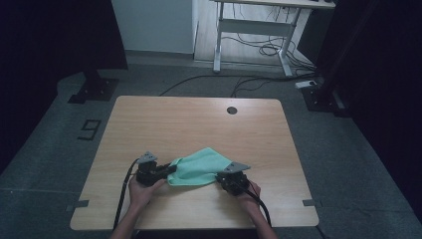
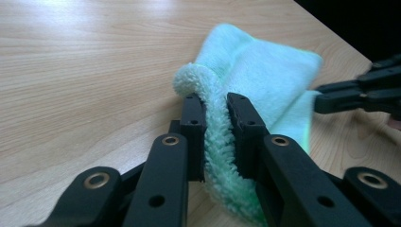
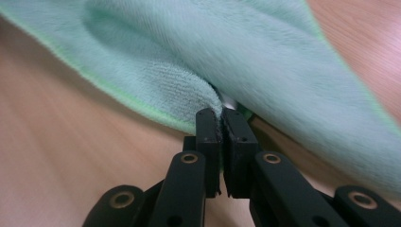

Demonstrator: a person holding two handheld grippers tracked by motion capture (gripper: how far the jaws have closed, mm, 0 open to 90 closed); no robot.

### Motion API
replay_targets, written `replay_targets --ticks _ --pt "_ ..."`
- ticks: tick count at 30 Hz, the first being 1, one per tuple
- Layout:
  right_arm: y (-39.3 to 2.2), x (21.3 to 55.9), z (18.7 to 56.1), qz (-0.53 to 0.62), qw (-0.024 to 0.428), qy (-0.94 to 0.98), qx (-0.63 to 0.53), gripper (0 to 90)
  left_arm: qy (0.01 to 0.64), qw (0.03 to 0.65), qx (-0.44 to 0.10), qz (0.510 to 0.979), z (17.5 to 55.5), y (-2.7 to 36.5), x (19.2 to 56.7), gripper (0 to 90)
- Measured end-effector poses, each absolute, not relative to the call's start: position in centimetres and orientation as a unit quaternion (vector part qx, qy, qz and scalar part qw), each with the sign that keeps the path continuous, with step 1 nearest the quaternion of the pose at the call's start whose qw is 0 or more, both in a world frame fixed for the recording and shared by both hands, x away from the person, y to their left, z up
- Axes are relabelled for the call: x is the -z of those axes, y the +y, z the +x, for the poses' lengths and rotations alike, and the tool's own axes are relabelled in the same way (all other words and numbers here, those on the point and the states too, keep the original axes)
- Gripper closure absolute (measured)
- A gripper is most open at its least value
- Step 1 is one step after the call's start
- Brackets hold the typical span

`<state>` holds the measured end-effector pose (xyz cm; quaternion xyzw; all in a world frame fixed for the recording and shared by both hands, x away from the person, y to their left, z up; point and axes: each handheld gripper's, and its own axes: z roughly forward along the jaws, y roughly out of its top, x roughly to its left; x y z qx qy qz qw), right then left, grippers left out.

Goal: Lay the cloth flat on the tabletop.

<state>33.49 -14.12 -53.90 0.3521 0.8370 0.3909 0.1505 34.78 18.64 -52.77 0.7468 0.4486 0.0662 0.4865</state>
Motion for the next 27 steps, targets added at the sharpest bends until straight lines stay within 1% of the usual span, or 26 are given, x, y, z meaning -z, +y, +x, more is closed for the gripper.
replay_targets --ticks 1,2,7,8,9,14,19,22,23,24,25,26,27 --pt "-14.1 53.9 33.5 0.352 0.151 0.837 -0.391 85.8 0.449 0.486 -0.066 0.747 34.8 18.6 52.8 77.7" --pt "-15.3 53.5 32.6 0.356 0.148 0.831 -0.402 85.8 0.448 0.487 -0.065 0.747 34.5 18.7 52.7 77.7" --pt "-17.8 52.7 30.2 0.366 0.134 0.815 -0.429 85.8 0.438 0.479 -0.061 0.759 33.6 18.3 52.9 76.8" --pt "-17.8 52.7 30.2 0.366 0.134 0.815 -0.429 85.8 0.438 0.479 -0.061 0.759 33.6 18.3 52.9 76.8" --pt "-18.5 52.6 29.0 0.364 0.137 0.818 -0.425 85.7 0.432 0.472 -0.061 0.766 33.0 17.9 53.1 76.8" --pt "-20.6 53.3 26.5 0.369 0.136 0.820 -0.416 85.6 0.423 0.459 -0.051 0.779 32.2 17.2 53.7 75.8" --pt "-21.8 54.1 25.3 0.378 0.137 0.822 -0.404 85.3 0.409 0.447 -0.046 0.794 31.8 15.8 53.9 74.1" --pt "-22.1 54.2 25.0 0.378 0.144 0.823 -0.400 83.3 0.407 0.446 -0.046 0.796 31.6 15.5 53.9 73.4" --pt "-22.2 54.2 24.9 0.375 0.150 0.822 -0.401 81.5 0.407 0.444 -0.048 0.797 31.6 15.4 53.9 73.4" --pt "-22.3 53.9 24.8 0.370 0.163 0.816 -0.412 74.5 0.405 0.442 -0.050 0.799 31.5 15.2 54.0 73.4" --pt "-22.3 53.7 24.8 0.369 0.173 0.813 -0.416 69.9 0.406 0.441 -0.050 0.799 31.5 15.1 54.0 73.4" --pt "-22.3 53.7 24.8 0.369 0.173 0.813 -0.416 69.9 0.406 0.441 -0.050 0.799 31.5 15.1 54.0 73.3" --pt "-22.0 52.9 24.9 0.366 0.190 0.806 -0.424 65.0 0.408 0.440 -0.048 0.798 31.6 15.1 54.2 73.2"
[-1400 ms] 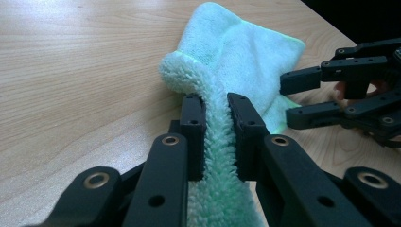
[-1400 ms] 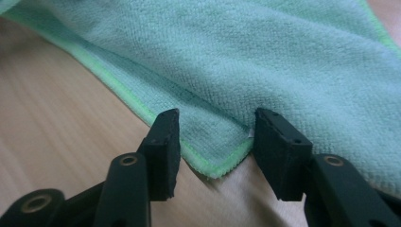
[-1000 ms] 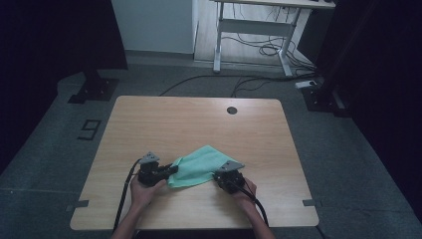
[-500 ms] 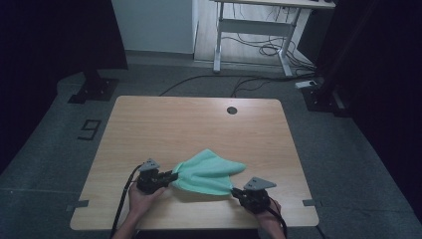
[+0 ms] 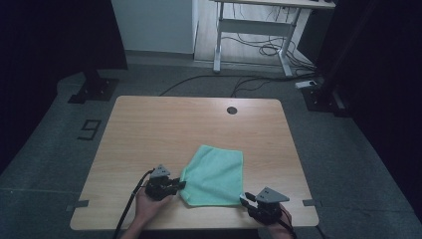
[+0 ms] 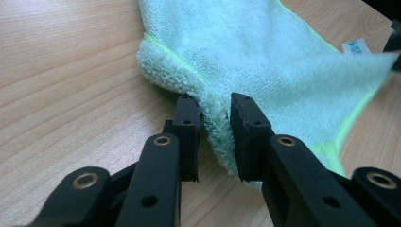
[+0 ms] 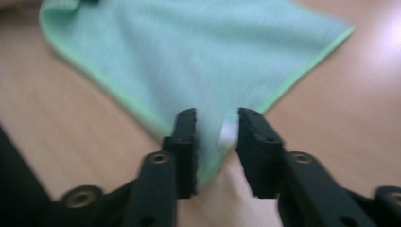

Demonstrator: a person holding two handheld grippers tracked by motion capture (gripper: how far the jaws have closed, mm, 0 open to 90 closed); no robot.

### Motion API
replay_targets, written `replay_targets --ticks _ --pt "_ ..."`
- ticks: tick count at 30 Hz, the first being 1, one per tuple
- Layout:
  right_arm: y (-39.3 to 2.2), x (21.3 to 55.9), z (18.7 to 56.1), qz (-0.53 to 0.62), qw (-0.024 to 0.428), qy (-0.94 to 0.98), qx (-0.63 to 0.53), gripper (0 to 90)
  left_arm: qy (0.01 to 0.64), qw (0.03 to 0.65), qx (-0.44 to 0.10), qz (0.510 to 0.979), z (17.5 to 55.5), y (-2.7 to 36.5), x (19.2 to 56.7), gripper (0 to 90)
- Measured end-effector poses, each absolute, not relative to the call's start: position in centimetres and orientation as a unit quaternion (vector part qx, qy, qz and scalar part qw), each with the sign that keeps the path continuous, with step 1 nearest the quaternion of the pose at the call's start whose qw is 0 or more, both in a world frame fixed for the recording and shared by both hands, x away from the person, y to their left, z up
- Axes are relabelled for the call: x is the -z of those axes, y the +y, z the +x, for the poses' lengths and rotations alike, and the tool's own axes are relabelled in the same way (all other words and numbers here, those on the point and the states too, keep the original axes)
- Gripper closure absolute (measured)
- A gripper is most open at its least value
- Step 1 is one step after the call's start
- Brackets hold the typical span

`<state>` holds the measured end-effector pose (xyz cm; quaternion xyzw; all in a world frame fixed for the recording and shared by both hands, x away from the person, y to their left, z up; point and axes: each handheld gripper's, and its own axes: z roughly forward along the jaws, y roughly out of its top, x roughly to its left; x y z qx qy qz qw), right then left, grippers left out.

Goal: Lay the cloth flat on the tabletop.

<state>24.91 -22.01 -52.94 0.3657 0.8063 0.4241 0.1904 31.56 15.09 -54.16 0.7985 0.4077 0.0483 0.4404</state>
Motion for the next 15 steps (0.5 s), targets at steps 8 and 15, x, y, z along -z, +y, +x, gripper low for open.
replay_targets --ticks 8,15 --pt "-18.3 52.2 29.1 0.345 0.198 0.809 -0.432 53.2 0.411 0.435 -0.049 0.800 31.5 15.1 54.4 73.0" --pt "-14.2 54.4 32.8 0.381 0.169 0.826 -0.379 45.2 0.416 0.437 -0.052 0.796 31.5 15.4 54.4 72.9"
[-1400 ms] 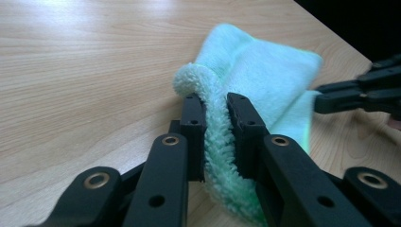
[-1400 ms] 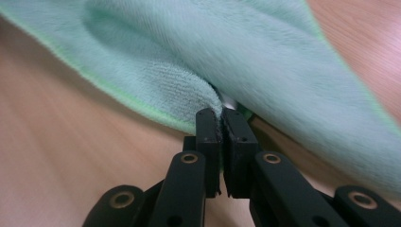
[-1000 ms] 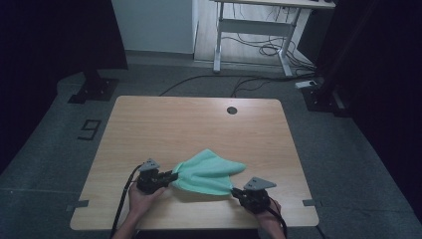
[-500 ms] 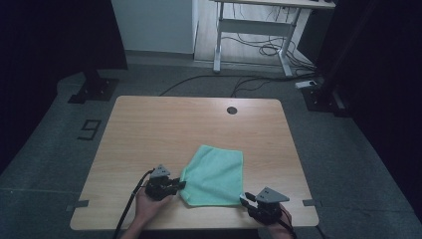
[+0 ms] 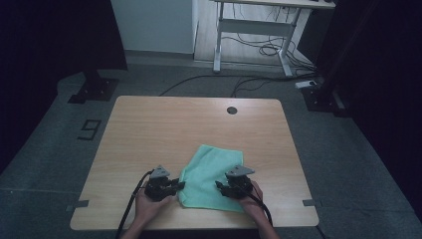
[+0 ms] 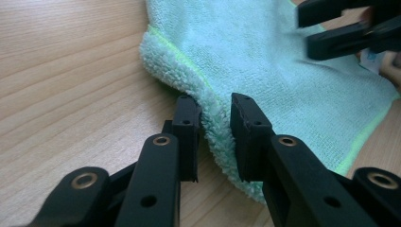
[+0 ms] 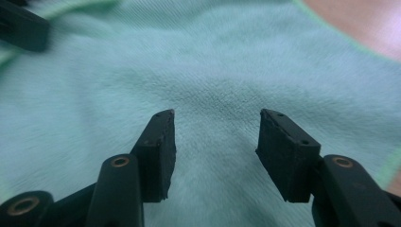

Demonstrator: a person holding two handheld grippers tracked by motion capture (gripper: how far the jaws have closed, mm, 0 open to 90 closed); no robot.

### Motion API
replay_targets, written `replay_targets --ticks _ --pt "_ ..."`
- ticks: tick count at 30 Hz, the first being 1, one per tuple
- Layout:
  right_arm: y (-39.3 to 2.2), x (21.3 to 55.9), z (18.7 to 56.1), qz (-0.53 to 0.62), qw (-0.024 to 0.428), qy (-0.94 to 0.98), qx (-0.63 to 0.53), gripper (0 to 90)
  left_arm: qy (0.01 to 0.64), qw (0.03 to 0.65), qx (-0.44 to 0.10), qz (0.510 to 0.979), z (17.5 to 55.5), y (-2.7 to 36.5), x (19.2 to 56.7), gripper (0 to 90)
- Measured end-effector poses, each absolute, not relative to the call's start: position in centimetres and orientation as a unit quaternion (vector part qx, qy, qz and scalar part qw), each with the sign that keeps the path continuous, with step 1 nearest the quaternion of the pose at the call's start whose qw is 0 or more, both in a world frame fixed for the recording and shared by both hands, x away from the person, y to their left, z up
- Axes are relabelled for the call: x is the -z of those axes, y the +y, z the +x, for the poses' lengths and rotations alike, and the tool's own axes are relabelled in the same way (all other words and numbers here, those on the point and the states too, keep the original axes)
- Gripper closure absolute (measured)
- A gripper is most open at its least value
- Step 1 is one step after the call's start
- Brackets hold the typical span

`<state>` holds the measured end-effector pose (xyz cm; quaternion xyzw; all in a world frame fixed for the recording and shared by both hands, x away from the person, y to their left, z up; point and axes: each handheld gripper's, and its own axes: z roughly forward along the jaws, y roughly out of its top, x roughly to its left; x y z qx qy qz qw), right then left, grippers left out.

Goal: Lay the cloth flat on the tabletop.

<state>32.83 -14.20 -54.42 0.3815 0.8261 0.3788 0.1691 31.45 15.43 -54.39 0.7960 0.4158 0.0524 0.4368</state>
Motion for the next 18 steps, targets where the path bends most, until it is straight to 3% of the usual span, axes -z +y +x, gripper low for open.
replay_targets --ticks 8,18 --pt "-14.7 54.9 32.9 0.395 0.165 0.824 -0.371 42.8 0.414 0.430 -0.048 0.801 31.2 15.1 54.7 72.6" --pt "-16.7 55.1 32.3 0.390 0.167 0.819 -0.386 46.4 0.406 0.428 -0.044 0.806 30.5 14.6 54.6 71.2"
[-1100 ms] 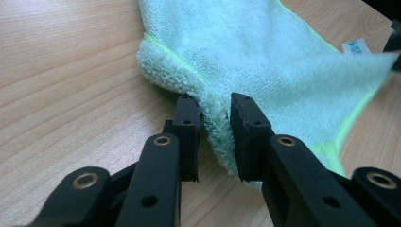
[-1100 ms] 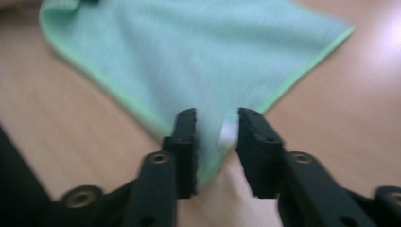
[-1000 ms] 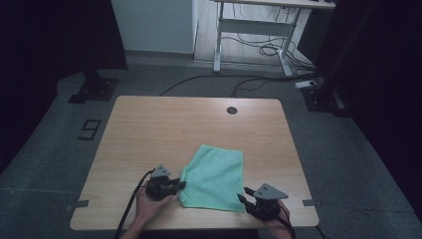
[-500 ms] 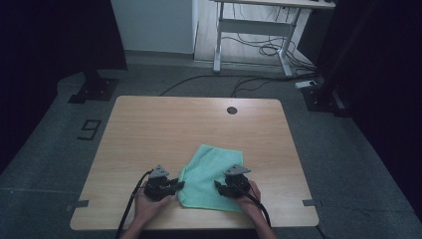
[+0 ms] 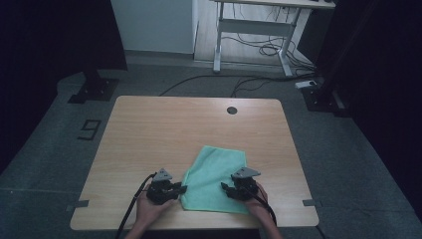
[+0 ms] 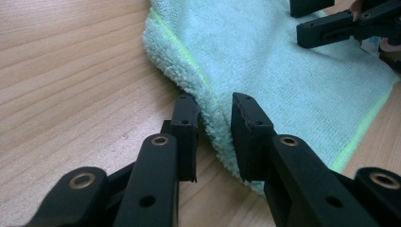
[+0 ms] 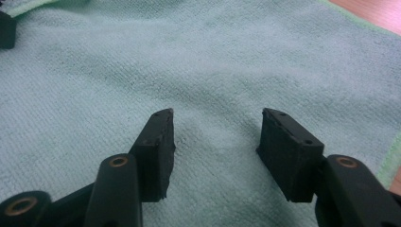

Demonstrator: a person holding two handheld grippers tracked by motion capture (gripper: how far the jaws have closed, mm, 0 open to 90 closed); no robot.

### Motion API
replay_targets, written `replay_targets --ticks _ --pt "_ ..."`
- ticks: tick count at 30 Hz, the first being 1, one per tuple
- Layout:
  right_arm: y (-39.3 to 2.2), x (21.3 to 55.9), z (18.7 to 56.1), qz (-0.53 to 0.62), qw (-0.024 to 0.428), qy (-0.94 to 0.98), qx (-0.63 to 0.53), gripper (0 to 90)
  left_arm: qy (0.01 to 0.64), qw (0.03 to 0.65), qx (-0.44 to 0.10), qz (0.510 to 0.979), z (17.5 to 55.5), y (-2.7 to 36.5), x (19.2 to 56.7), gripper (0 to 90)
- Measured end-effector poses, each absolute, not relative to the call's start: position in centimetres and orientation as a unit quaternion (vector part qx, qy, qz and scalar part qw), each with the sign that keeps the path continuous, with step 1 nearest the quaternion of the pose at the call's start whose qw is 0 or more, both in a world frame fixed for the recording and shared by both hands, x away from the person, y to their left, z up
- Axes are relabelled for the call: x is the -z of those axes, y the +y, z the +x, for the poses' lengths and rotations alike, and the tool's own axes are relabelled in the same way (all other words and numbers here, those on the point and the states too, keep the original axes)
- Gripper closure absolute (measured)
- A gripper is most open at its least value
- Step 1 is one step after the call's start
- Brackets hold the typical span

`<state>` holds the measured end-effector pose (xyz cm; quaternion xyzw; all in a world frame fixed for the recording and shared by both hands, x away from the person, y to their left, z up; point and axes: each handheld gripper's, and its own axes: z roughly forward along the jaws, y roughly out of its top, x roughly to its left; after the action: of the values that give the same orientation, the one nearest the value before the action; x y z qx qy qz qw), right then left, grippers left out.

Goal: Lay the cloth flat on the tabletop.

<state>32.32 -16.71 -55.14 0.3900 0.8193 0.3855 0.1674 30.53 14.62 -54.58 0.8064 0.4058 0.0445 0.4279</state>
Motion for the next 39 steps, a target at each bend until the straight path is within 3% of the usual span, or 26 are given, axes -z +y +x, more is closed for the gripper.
replay_targets --ticks 10,23,28,32,39 --pt "-16.9 55.2 32.2 0.385 0.170 0.821 -0.386 46.8 0.421 0.446 -0.067 0.787 31.4 16.0 53.3 63.4" --pt "-16.9 55.2 32.2 0.384 0.172 0.821 -0.385 46.9 0.417 0.398 -0.080 0.813 36.9 12.2 53.0 61.3" --pt "-16.9 55.2 32.3 0.382 0.170 0.823 -0.386 46.9 0.418 0.383 -0.082 0.820 37.1 12.1 53.5 65.5" --pt "-16.9 55.1 32.3 0.382 0.170 0.824 -0.384 46.9 0.418 0.379 -0.085 0.821 37.0 12.3 53.9 78.3" --pt "-16.9 55.1 32.3 0.382 0.169 0.823 -0.384 46.9 0.417 0.394 -0.093 0.814 37.0 12.9 53.6 88.6"
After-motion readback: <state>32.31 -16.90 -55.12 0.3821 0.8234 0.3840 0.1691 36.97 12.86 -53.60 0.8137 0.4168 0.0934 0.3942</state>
